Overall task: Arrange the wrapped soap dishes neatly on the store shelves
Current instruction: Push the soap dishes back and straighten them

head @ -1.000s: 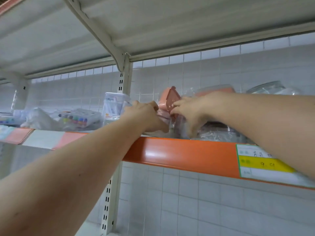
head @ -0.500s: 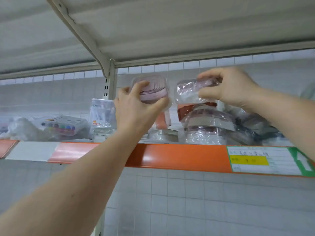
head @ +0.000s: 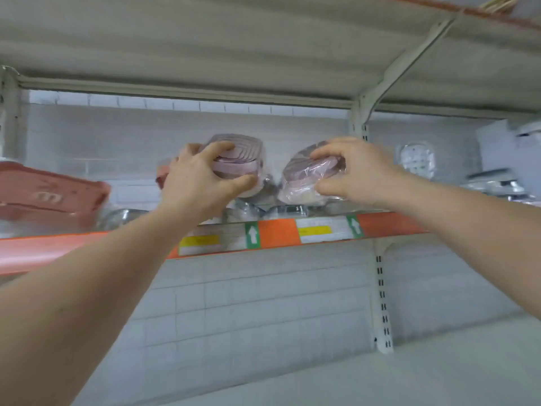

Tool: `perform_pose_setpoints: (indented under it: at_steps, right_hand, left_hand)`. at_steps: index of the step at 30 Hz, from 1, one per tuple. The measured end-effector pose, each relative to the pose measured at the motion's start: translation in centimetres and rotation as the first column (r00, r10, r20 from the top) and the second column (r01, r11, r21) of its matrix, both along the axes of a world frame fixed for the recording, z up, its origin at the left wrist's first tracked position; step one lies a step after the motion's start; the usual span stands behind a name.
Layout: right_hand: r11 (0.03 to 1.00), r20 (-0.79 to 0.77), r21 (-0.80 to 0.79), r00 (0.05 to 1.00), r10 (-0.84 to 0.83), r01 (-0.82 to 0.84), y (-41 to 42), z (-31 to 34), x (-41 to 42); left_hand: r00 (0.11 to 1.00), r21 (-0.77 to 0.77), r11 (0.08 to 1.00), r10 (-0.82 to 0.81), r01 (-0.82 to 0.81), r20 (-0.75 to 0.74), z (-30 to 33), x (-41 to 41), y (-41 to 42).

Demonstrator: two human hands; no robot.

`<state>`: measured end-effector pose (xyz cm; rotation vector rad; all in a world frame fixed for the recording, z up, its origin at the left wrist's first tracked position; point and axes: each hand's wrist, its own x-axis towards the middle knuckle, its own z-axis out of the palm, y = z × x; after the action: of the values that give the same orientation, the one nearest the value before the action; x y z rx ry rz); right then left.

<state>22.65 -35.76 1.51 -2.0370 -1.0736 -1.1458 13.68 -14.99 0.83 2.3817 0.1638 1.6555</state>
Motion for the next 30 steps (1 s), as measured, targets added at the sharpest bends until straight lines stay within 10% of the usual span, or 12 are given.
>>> perform_pose_setpoints:
  at_steps: [30]
  right_hand:
    - [0.822, -0.281, -0.024, 0.785, -0.552, 0.569, -60.3, -10.5, 20.8]
  left_hand:
    - [0.678, -0.204, 0.707, -0.707, 0.677, -0.202, -12.9, 35.2, -57.6]
